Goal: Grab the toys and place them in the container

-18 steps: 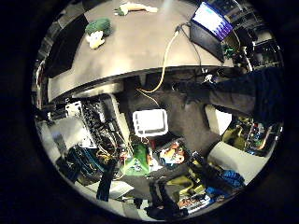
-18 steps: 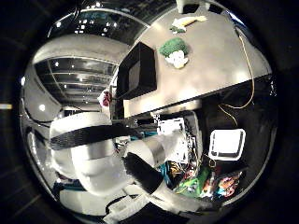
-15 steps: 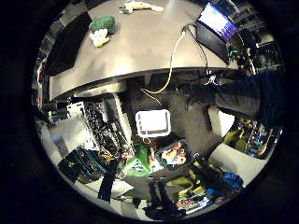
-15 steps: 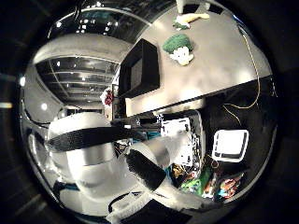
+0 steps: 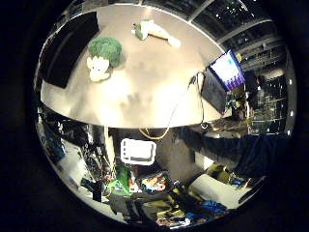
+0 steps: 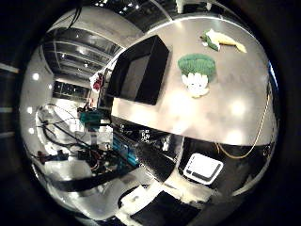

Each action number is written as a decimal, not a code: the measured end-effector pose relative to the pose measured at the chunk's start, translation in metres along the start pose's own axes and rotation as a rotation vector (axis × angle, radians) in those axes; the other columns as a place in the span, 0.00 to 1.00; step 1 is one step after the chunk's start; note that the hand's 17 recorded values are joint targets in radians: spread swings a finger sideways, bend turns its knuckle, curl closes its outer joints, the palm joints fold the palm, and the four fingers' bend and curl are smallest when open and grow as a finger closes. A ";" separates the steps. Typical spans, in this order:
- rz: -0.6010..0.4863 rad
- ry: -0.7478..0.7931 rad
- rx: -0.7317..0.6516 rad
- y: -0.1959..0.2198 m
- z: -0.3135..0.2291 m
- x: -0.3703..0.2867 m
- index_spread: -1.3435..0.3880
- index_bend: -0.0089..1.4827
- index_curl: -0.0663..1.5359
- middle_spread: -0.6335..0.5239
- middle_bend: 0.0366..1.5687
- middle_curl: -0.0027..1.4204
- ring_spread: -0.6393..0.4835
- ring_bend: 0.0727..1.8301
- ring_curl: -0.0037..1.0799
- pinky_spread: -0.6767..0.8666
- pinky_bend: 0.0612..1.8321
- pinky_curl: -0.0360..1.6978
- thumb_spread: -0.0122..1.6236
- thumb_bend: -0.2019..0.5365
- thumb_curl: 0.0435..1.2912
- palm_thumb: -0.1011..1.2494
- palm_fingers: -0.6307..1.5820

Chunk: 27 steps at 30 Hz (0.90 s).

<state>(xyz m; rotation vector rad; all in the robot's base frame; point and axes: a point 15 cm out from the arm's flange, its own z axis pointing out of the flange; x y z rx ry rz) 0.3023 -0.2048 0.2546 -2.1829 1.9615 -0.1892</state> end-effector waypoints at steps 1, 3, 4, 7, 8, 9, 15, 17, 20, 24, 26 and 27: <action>-0.003 -0.003 -0.001 -0.011 0.002 0.004 0.58 0.11 0.22 0.53 0.10 0.23 0.64 0.09 0.25 0.67 0.13 0.20 0.70 0.25 0.18 0.38 0.38; -0.008 -0.012 -0.006 -0.035 0.005 0.012 0.58 0.11 0.22 0.53 0.10 0.23 0.64 0.09 0.25 0.67 0.13 0.20 0.70 0.25 0.18 0.39 0.38; -0.010 -0.014 -0.008 -0.046 0.006 0.017 0.58 0.11 0.22 0.53 0.10 0.23 0.64 0.09 0.25 0.67 0.13 0.20 0.70 0.25 0.18 0.40 0.38; -0.018 -0.018 -0.012 -0.079 0.011 0.033 0.58 0.11 0.22 0.53 0.10 0.23 0.64 0.09 0.25 0.67 0.13 0.20 0.70 0.25 0.18 0.41 0.38; -0.022 -0.018 -0.012 -0.089 0.013 0.038 0.58 0.11 0.22 0.53 0.10 0.23 0.64 0.09 0.25 0.67 0.13 0.20 0.70 0.25 0.18 0.42 0.38; -0.027 -0.017 -0.011 -0.099 0.015 0.043 0.58 0.11 0.21 0.53 0.10 0.23 0.64 0.09 0.25 0.67 0.13 0.20 0.70 0.25 0.19 0.42 0.38; -0.071 -0.027 -0.015 -0.157 0.038 0.061 0.58 0.11 0.21 0.52 0.10 0.22 0.63 0.10 0.25 0.67 0.14 0.20 0.70 0.25 0.19 0.44 0.38; -0.088 -0.032 -0.020 -0.170 0.049 0.061 0.58 0.11 0.21 0.52 0.10 0.22 0.63 0.10 0.25 0.67 0.14 0.20 0.70 0.25 0.19 0.46 0.37; -0.099 -0.030 -0.018 -0.189 0.059 0.068 0.58 0.11 0.21 0.52 0.10 0.22 0.63 0.11 0.25 0.67 0.15 0.20 0.69 0.25 0.20 0.47 0.37; -0.117 -0.006 -0.031 -0.207 0.069 0.082 0.58 0.11 0.21 0.52 0.10 0.22 0.63 0.11 0.25 0.67 0.15 0.20 0.69 0.25 0.20 0.48 0.37; -0.123 0.006 -0.034 -0.216 0.074 0.087 0.58 0.11 0.21 0.52 0.10 0.22 0.63 0.11 0.25 0.67 0.15 0.20 0.69 0.25 0.20 0.48 0.37; -0.128 0.012 -0.036 -0.221 0.076 0.089 0.58 0.11 0.21 0.52 0.10 0.22 0.63 0.11 0.25 0.67 0.15 0.20 0.69 0.25 0.20 0.48 0.37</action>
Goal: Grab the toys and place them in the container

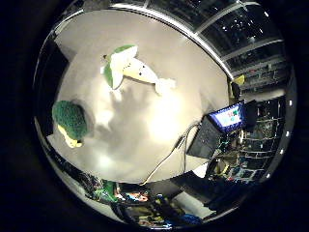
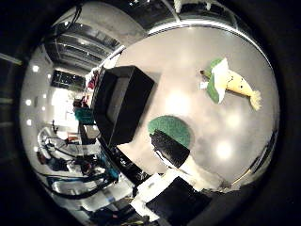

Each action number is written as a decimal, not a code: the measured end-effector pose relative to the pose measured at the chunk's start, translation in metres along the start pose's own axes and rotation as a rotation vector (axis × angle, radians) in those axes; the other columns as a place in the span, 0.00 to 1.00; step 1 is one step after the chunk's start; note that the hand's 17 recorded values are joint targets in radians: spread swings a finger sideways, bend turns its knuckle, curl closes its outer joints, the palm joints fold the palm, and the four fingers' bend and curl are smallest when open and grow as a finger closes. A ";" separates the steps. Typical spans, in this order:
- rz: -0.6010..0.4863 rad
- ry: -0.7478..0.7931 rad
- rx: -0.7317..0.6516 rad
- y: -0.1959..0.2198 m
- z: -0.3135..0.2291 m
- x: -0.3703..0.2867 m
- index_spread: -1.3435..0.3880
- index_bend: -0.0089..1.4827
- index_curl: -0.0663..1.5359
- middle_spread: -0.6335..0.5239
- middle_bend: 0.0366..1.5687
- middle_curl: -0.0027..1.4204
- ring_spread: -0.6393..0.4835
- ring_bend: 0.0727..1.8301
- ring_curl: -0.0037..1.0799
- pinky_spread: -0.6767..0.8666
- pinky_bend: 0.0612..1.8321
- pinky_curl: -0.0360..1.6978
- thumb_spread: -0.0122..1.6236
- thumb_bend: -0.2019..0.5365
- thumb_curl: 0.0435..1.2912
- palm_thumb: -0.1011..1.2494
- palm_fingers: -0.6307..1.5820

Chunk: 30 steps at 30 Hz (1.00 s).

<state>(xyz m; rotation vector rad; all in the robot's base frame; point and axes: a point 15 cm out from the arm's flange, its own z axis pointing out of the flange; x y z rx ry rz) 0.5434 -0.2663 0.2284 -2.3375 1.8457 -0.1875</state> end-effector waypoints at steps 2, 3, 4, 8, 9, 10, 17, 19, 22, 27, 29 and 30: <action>-0.010 0.016 -0.006 -0.012 0.005 0.006 0.58 0.11 0.21 0.52 0.10 0.22 0.63 0.11 0.25 0.67 0.15 0.20 0.69 0.24 0.20 0.48 0.37; -0.015 0.025 -0.010 -0.018 0.008 0.010 0.58 0.11 0.21 0.52 0.10 0.22 0.62 0.11 0.25 0.67 0.15 0.20 0.69 0.24 0.20 0.48 0.37; -0.018 0.033 -0.016 -0.023 0.013 0.014 0.58 0.11 0.21 0.52 0.10 0.22 0.62 0.12 0.25 0.67 0.15 0.20 0.69 0.24 0.20 0.48 0.37; -0.030 0.041 -0.041 -0.035 0.037 0.018 0.58 0.11 0.21 0.52 0.10 0.23 0.62 0.12 0.25 0.66 0.16 0.20 0.69 0.24 0.21 0.48 0.36; -0.032 0.042 -0.049 -0.036 0.044 0.019 0.58 0.11 0.21 0.52 0.10 0.23 0.62 0.12 0.25 0.66 0.16 0.20 0.69 0.24 0.21 0.48 0.36; -0.036 0.047 -0.052 -0.036 0.049 0.020 0.58 0.11 0.21 0.52 0.10 0.23 0.62 0.12 0.25 0.66 0.16 0.20 0.69 0.24 0.21 0.48 0.36; -0.048 0.125 -0.052 -0.042 0.084 0.038 0.58 0.11 0.21 0.52 0.11 0.23 0.62 0.12 0.25 0.66 0.15 0.20 0.68 0.24 0.20 0.47 0.37; -0.041 0.147 -0.058 -0.042 0.092 0.042 0.59 0.12 0.21 0.53 0.11 0.23 0.62 0.12 0.25 0.66 0.15 0.20 0.68 0.22 0.20 0.45 0.37; -0.026 0.206 -0.064 -0.043 0.099 0.053 0.60 0.12 0.22 0.55 0.11 0.23 0.65 0.09 0.24 0.67 0.13 0.19 0.65 0.22 0.18 0.38 0.36; 0.002 0.333 -0.105 -0.038 0.110 0.074 0.60 0.14 0.24 0.59 0.10 0.23 0.70 0.06 0.21 0.67 0.12 0.19 0.62 0.23 0.17 0.30 0.34; 0.016 0.373 -0.121 -0.035 0.115 0.079 0.60 0.14 0.25 0.60 0.10 0.22 0.70 0.06 0.20 0.67 0.11 0.19 0.61 0.23 0.18 0.29 0.34; 0.021 0.384 -0.128 -0.033 0.118 0.081 0.60 0.14 0.25 0.60 0.10 0.22 0.71 0.06 0.20 0.67 0.11 0.19 0.61 0.23 0.18 0.28 0.34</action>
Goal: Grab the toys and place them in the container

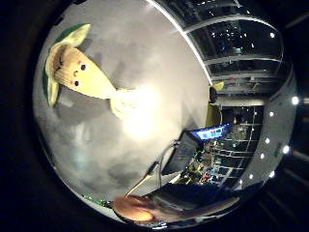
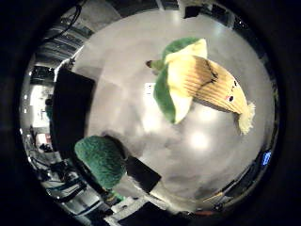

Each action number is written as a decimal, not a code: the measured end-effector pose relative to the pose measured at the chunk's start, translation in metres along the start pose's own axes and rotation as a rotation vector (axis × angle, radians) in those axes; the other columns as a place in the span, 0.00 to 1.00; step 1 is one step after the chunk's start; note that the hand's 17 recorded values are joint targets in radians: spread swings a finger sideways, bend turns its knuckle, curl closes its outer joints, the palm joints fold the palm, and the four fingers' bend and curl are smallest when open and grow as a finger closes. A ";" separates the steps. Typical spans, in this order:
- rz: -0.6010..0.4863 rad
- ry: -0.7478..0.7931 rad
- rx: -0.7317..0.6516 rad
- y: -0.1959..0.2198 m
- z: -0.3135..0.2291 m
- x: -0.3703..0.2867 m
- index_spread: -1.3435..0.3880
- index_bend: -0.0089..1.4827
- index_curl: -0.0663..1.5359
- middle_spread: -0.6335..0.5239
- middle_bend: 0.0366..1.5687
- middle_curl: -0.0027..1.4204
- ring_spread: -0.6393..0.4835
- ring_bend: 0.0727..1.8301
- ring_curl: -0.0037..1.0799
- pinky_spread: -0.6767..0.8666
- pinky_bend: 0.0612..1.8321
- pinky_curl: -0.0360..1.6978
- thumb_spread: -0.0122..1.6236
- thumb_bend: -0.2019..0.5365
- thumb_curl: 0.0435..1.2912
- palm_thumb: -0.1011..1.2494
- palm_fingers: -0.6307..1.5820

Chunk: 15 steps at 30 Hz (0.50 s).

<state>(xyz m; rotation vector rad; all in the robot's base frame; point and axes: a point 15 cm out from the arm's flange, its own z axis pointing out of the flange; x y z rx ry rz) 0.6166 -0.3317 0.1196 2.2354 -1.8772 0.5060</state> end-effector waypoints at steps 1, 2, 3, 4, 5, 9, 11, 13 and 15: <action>0.008 0.008 -0.008 0.001 0.004 -0.001 0.61 0.14 0.25 0.61 0.09 0.22 0.71 0.06 0.20 0.67 0.11 0.20 0.60 0.23 0.18 0.28 0.34; 0.014 0.015 -0.015 0.002 0.007 -0.002 0.61 0.14 0.26 0.61 0.10 0.22 0.72 0.06 0.19 0.68 0.11 0.20 0.60 0.23 0.18 0.28 0.34; 0.019 0.021 -0.021 0.003 0.010 -0.002 0.61 0.14 0.26 0.61 0.10 0.22 0.72 0.06 0.19 0.67 0.11 0.20 0.60 0.23 0.18 0.28 0.34; 0.027 0.023 -0.026 0.004 0.013 -0.003 0.61 0.14 0.26 0.61 0.10 0.22 0.72 0.06 0.19 0.67 0.11 0.20 0.60 0.23 0.18 0.28 0.34; 0.036 0.026 -0.031 0.005 0.016 -0.004 0.61 0.14 0.26 0.61 0.10 0.21 0.72 0.06 0.19 0.67 0.11 0.20 0.59 0.23 0.18 0.27 0.34; 0.061 0.038 -0.032 0.004 0.026 -0.008 0.62 0.14 0.27 0.62 0.10 0.21 0.72 0.06 0.18 0.67 0.11 0.20 0.59 0.23 0.18 0.28 0.34; 0.074 0.039 -0.036 0.004 0.029 -0.011 0.62 0.14 0.27 0.62 0.09 0.21 0.72 0.06 0.18 0.68 0.10 0.20 0.58 0.24 0.19 0.28 0.34; 0.087 0.040 -0.039 0.004 0.033 -0.014 0.63 0.15 0.27 0.63 0.10 0.21 0.72 0.06 0.17 0.68 0.10 0.20 0.59 0.23 0.19 0.28 0.34; 0.096 0.042 -0.028 0.001 0.035 -0.016 0.63 0.16 0.27 0.63 0.09 0.21 0.72 0.06 0.17 0.68 0.10 0.20 0.59 0.23 0.19 0.28 0.35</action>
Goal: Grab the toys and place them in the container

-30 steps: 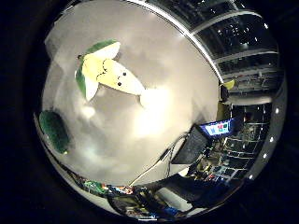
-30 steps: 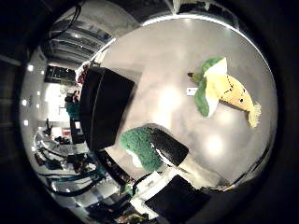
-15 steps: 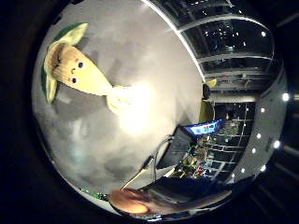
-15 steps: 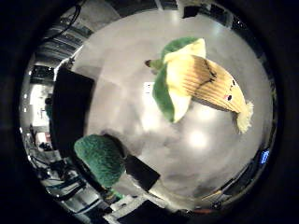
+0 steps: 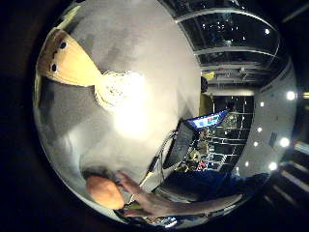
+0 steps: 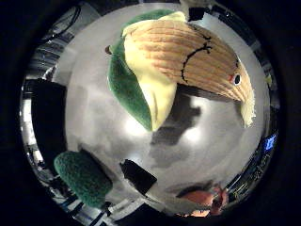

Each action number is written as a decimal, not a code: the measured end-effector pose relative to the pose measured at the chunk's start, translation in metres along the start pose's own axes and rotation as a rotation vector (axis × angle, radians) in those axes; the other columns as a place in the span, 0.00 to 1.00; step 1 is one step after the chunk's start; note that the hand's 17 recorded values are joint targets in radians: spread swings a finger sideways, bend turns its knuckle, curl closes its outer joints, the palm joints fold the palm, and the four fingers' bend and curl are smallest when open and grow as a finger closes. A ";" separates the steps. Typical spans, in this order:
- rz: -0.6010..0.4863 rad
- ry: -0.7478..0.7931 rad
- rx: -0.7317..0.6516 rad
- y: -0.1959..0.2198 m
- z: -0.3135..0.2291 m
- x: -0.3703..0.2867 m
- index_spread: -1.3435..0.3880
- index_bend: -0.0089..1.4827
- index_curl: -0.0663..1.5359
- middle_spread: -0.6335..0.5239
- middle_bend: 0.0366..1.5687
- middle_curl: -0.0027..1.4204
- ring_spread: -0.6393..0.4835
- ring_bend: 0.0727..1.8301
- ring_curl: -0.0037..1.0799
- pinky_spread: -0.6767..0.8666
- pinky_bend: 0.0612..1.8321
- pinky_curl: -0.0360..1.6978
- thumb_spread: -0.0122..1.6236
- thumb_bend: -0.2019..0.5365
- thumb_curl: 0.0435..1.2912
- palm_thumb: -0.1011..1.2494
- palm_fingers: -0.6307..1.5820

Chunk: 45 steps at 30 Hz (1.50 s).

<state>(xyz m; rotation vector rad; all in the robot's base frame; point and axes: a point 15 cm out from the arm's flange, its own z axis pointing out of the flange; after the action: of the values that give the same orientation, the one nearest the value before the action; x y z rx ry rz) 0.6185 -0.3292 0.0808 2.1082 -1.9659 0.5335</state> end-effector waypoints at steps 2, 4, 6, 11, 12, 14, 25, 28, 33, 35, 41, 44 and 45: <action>-0.004 0.005 0.001 -0.001 0.004 -0.003 0.63 0.17 0.28 0.63 0.09 0.20 0.72 0.06 0.16 0.68 0.09 0.20 0.59 0.24 0.19 0.29 0.35; -0.007 0.009 -0.004 0.000 0.007 -0.006 0.63 0.19 0.28 0.63 0.10 0.20 0.72 0.06 0.16 0.68 0.08 0.20 0.59 0.24 0.19 0.30 0.36; -0.009 0.010 -0.006 -0.001 0.008 -0.009 0.63 0.21 0.29 0.63 0.09 0.20 0.72 0.05 0.16 0.68 0.08 0.20 0.59 0.25 0.20 0.32 0.37; -0.014 0.023 0.004 -0.002 0.008 -0.005 0.59 0.42 0.33 0.58 0.13 0.22 0.70 0.04 0.12 0.68 0.04 0.17 0.63 0.30 0.22 0.46 0.43; -0.012 0.027 0.011 -0.003 0.007 -0.001 0.59 0.44 0.34 0.57 0.13 0.22 0.70 0.04 0.12 0.68 0.04 0.16 0.63 0.29 0.22 0.47 0.44; -0.016 0.038 0.017 -0.004 0.003 0.004 0.56 0.59 0.38 0.53 0.18 0.23 0.67 0.04 0.10 0.67 0.03 0.14 0.63 0.33 0.23 0.57 0.46; -0.026 0.078 0.004 0.004 -0.008 0.028 0.55 0.89 0.45 0.33 0.35 0.29 0.54 0.06 0.10 0.65 0.05 0.09 0.58 0.28 0.28 0.82 0.48; -0.011 0.095 -0.004 0.007 -0.028 0.043 0.55 0.90 0.44 0.32 0.36 0.29 0.53 0.06 0.10 0.65 0.05 0.08 0.58 0.26 0.28 0.83 0.48; 0.038 0.115 -0.082 0.041 -0.067 0.077 0.55 0.92 0.43 0.32 0.34 0.29 0.54 0.06 0.10 0.65 0.06 0.09 0.59 0.25 0.28 0.84 0.46; 0.052 0.115 -0.111 0.062 -0.086 0.085 0.55 0.93 0.43 0.32 0.34 0.28 0.54 0.05 0.10 0.65 0.06 0.09 0.59 0.25 0.28 0.84 0.46; 0.074 0.114 -0.130 0.126 -0.149 0.097 0.56 0.95 0.42 0.33 0.34 0.29 0.54 0.06 0.11 0.65 0.06 0.10 0.60 0.25 0.28 0.84 0.45; 0.081 0.108 -0.130 0.161 -0.186 0.089 0.56 0.95 0.41 0.33 0.35 0.29 0.54 0.06 0.11 0.65 0.06 0.10 0.61 0.25 0.28 0.84 0.45; 0.084 0.101 -0.128 0.172 -0.197 0.083 0.56 0.95 0.41 0.33 0.35 0.29 0.54 0.06 0.11 0.65 0.06 0.11 0.61 0.25 0.28 0.84 0.45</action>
<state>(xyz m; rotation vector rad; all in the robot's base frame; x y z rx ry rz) 0.4279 -0.3438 0.2781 1.8922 -1.9834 0.5038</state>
